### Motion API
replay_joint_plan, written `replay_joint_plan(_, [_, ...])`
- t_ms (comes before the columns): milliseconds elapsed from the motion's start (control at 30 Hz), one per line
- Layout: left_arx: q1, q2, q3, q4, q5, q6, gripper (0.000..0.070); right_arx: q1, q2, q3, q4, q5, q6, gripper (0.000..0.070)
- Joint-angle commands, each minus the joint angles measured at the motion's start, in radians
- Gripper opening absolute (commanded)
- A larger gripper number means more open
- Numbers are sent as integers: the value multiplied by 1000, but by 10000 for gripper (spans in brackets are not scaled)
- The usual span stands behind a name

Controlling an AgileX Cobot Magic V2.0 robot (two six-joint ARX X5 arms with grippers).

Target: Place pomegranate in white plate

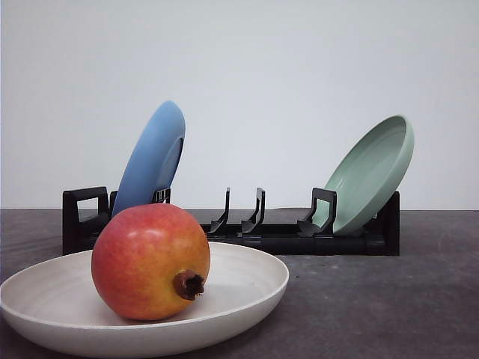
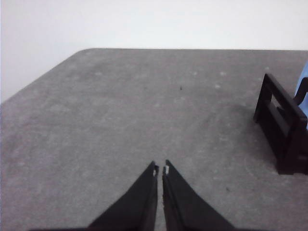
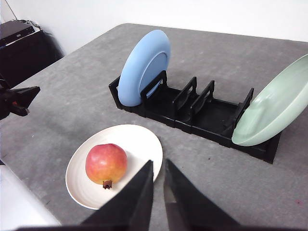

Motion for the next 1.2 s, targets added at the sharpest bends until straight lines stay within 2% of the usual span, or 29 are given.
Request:
replay_joint_plan(0, [2,-1,-10,-8,-4,-20,0,10,3,5,11,2,-5,35])
replay_joint_plan(167, [2,-1,-10,-5,8,-109,0,10,3,5,11,2,-5,35])
replay_joint_plan(900, [2,-1,-10,-5,7,-108,0,5,2,5,11,2,-5,35])
replay_joint_plan(967, [2,-1,-10,-5,7,-108,0,-55,-10,4,10,-5,-10,35])
replay_joint_plan(1000, [2,-1,-10,-5,7,-108,0,-95,-13,4,10,-21,-36,35])
replay_joint_plan(1067, [2,-1,-10,-5,7,-108,0,-212,-16,4,11,-41,-94,35])
replay_joint_plan(1167, [2,-1,-10,-5,7,-108,0,-404,-19,4,17,-37,-102,35])
